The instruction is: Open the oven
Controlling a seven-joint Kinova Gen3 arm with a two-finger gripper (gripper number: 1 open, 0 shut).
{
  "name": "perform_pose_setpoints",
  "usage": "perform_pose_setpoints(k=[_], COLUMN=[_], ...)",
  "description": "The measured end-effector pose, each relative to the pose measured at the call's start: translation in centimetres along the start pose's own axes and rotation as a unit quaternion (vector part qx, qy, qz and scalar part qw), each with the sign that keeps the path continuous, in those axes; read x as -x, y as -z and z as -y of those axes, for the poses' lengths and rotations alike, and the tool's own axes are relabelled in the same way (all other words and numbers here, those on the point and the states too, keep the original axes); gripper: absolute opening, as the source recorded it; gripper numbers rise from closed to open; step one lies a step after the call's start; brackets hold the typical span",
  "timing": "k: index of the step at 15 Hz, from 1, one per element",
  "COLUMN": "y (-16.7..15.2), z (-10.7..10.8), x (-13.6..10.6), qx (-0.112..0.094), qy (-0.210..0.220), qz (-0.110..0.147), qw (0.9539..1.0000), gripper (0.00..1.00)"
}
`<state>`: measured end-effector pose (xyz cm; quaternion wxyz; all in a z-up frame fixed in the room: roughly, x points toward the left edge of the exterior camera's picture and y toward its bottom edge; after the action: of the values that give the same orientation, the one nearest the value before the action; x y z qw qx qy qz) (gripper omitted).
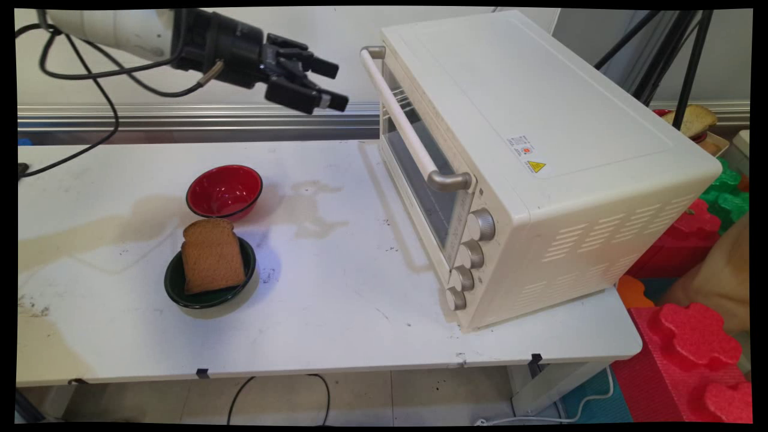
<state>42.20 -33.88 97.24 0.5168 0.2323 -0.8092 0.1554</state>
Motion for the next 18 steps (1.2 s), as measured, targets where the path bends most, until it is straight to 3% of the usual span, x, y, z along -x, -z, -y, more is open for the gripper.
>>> perform_pose_setpoints(k=[7,16,17,18], y=[-4.1,-8.3,-8.5,-8.8], z=[0.9,1.6,1.7,1.7], x=[-1.5,-1.7,-1.7,-1.8], qx=[-0.003,-0.010,-0.010,-0.010], qy=[0.003,-0.003,-0.003,-0.003], qz=[-0.017,-0.008,-0.008,-0.007], qw=[0.9998,0.9999,0.9999,0.9999], gripper=[1.00,1.00,0.00,0.00])
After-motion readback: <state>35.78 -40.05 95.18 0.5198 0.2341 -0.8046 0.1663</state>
